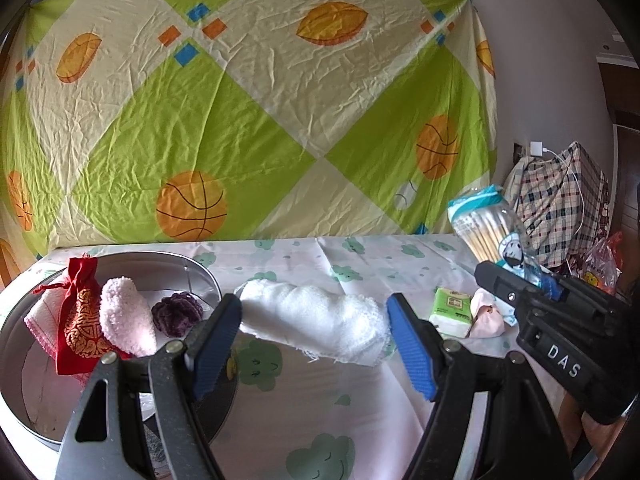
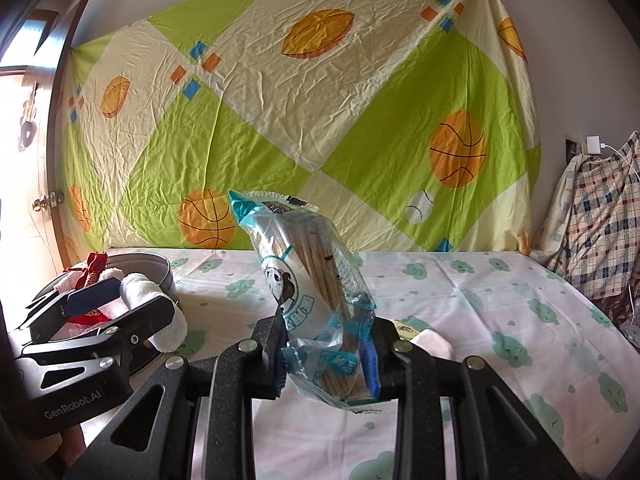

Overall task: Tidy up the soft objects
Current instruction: 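Carry white rolled towel over the tin with left gripper while right gripper holds swab bag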

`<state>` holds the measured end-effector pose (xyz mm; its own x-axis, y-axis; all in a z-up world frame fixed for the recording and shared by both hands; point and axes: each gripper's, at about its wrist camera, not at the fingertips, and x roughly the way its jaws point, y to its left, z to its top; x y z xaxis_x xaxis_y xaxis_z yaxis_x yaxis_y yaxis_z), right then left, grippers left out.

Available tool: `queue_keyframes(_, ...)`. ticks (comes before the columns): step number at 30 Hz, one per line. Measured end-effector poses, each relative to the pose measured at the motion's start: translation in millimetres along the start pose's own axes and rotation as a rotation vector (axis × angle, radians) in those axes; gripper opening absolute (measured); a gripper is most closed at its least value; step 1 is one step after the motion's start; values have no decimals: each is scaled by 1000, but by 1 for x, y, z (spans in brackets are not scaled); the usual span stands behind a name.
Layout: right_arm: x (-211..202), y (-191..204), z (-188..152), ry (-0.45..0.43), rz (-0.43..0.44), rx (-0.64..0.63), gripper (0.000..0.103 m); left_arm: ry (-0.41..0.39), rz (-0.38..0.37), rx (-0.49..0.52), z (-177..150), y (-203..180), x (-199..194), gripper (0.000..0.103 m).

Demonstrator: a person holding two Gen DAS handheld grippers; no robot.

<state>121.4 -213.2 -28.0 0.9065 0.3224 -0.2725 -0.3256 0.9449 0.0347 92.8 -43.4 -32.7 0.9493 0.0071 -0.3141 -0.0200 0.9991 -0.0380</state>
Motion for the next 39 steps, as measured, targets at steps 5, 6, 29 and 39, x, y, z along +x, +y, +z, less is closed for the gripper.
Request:
queue_keyframes(5, -2, 5, -1, -5, 12, 2, 32, -2, 6, -11, 0, 6, -3, 75)
queue_keyframes(6, -2, 6, -1, -5, 14, 2, 32, -3, 7, -12, 0, 6, -4, 75)
queue_keyframes(29, -6, 30, -2, -13, 24, -9, 32, -24, 41, -49, -5, 35, -26, 75)
queue_keyframes(39, -7, 35, -3, -17, 38, 21, 32, -37, 76, -63, -7, 48, -35, 75)
